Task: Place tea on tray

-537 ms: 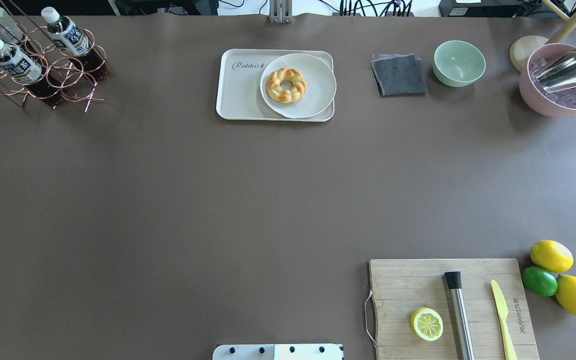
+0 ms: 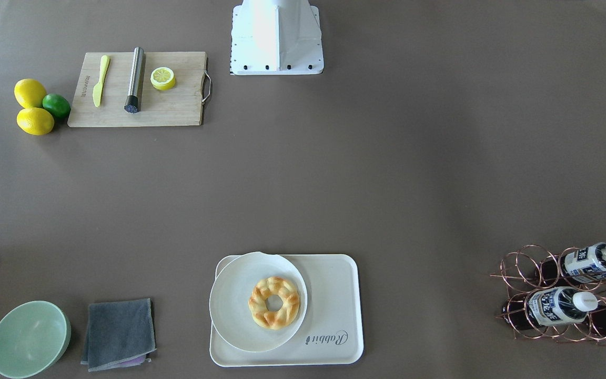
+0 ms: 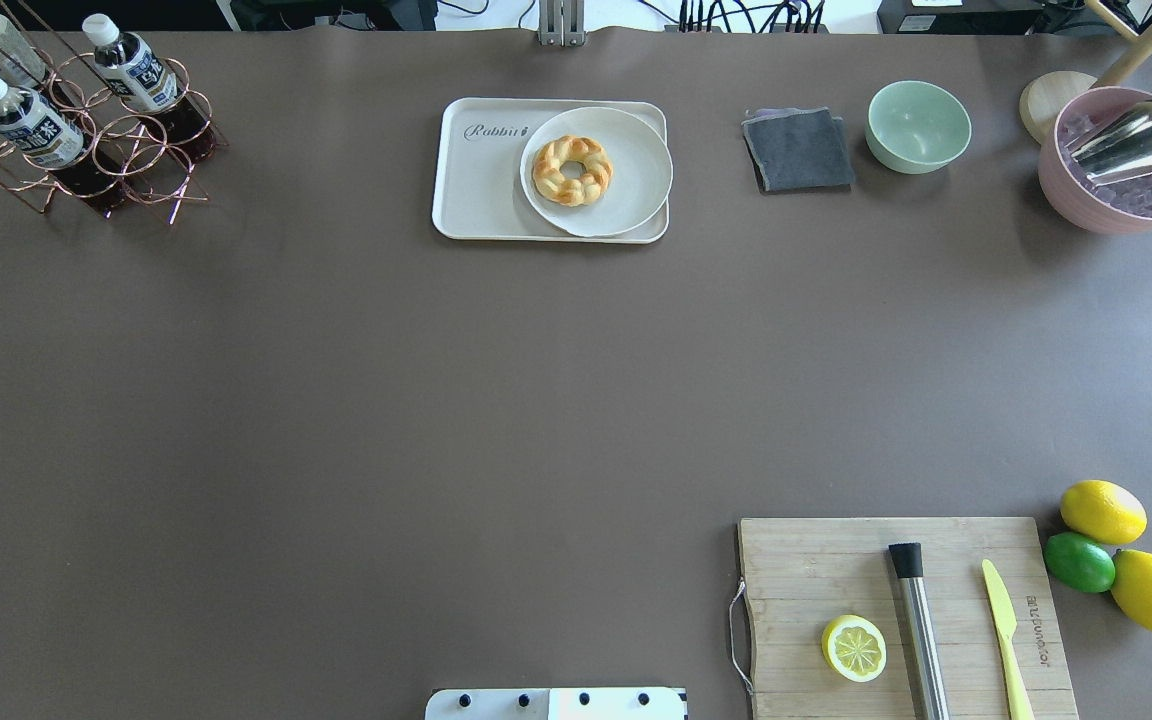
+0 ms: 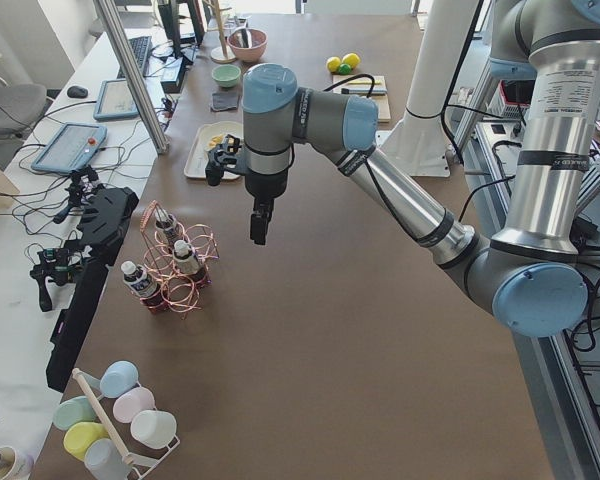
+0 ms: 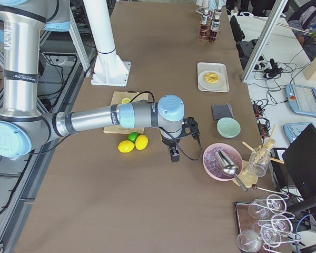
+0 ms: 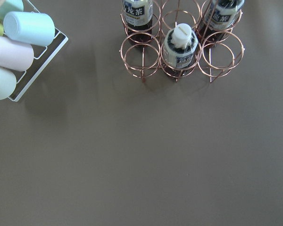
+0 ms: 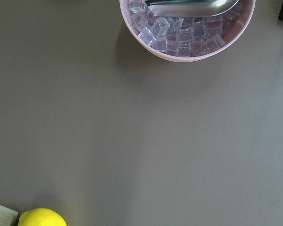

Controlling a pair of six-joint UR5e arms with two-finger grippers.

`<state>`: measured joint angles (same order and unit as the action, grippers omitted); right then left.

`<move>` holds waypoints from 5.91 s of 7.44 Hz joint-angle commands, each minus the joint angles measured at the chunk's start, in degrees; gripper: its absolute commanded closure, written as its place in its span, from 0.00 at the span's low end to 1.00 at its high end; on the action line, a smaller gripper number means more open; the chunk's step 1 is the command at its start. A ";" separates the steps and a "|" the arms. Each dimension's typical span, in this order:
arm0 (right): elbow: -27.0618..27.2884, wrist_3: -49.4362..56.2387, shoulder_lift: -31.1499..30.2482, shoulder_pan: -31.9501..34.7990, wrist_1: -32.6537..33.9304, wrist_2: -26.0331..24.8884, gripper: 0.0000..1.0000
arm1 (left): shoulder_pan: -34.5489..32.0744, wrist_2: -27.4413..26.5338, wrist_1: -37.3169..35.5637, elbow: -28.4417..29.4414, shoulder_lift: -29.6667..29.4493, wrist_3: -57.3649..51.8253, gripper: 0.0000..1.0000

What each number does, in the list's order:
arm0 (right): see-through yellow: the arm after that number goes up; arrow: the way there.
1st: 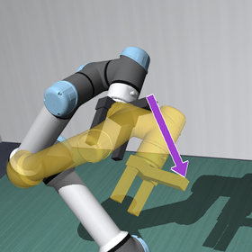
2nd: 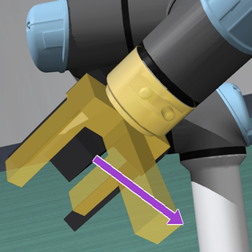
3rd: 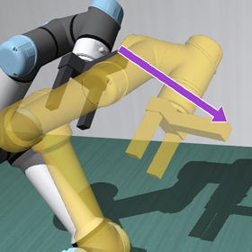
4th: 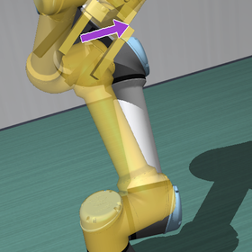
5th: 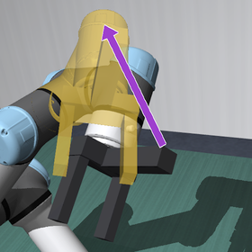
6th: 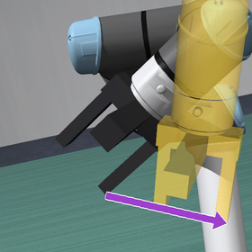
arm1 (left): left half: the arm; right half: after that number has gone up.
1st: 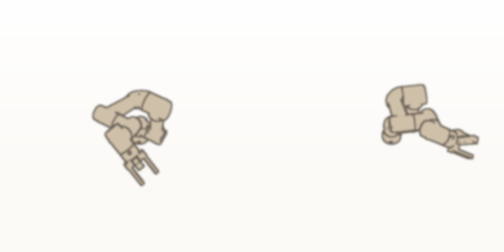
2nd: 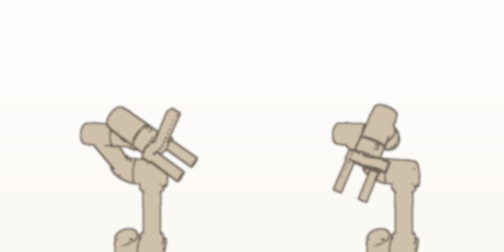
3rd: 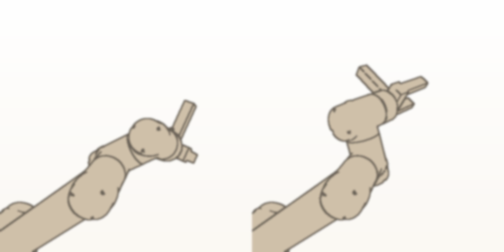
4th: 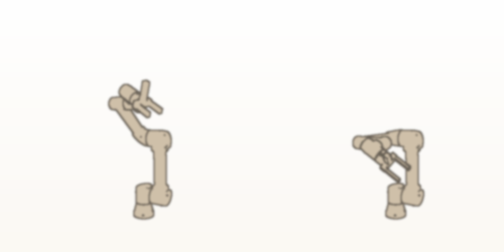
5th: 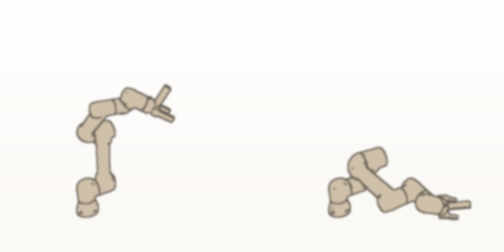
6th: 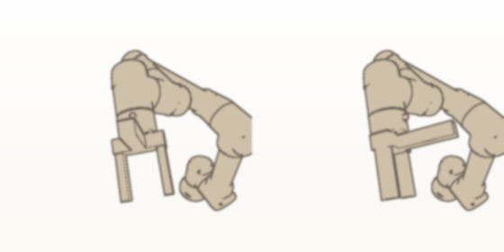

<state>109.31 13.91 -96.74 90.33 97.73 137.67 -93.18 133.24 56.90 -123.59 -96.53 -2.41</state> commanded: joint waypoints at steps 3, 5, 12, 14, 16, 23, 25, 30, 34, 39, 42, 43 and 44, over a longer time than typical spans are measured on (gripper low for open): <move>1.86 0.06 2.61 2.48 0.26 -0.91 0.00 | 1.15 -0.08 5.63 3.16 5.02 -4.09 0.02; 1.43 0.06 3.13 3.01 0.35 -1.00 0.00 | 2.03 0.09 19.76 6.51 10.45 -4.01 0.02; -1.29 0.94 1.03 2.83 0.00 -1.35 0.00 | -3.24 0.09 22.02 6.00 13.56 -12.80 0.02; -0.77 0.94 0.59 2.92 0.00 -1.35 0.00 | -3.24 0.27 22.29 4.85 15.93 -11.40 0.02; 1.07 0.59 0.41 2.92 -0.78 -1.87 0.00 | -3.15 0.27 22.29 4.77 15.93 -11.30 0.03; 1.95 0.94 -2.31 2.48 -2.19 -2.41 0.00 | 2.53 0.44 24.90 16.55 -1.21 -3.28 0.03; 2.05 -0.19 -7.30 2.22 -10.32 -1.62 0.00 | 8.86 0.44 38.74 23.20 -4.90 8.76 0.02; 1.60 -2.31 -7.85 1.87 -11.16 -1.70 0.00 | 16.26 -3.83 69.99 41.30 -8.93 27.62 0.03; 1.52 -1.78 -7.85 1.78 -11.16 -1.79 0.00 | 18.73 -9.14 70.28 43.34 -11.23 27.54 0.21; 1.52 -1.61 -8.38 1.69 -11.25 -1.88 0.00 | 18.82 -9.14 70.28 45.53 -13.06 27.72 0.40; 1.52 -1.69 -8.55 1.69 -11.25 -1.88 0.00 | 18.82 -9.14 70.19 46.16 -13.95 27.89 0.72; 1.52 -1.69 -8.55 1.69 -11.25 -1.88 0.00 | 18.82 -9.14 70.27 45.73 -13.95 28.68 0.96; 1.52 -1.78 -8.64 1.69 -11.25 -1.88 0.00 | 18.82 -9.14 70.28 45.29 -13.86 29.47 1.00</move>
<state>110.83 12.23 -105.27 92.02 86.48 135.78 -74.35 124.10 127.13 -77.69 -110.41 25.89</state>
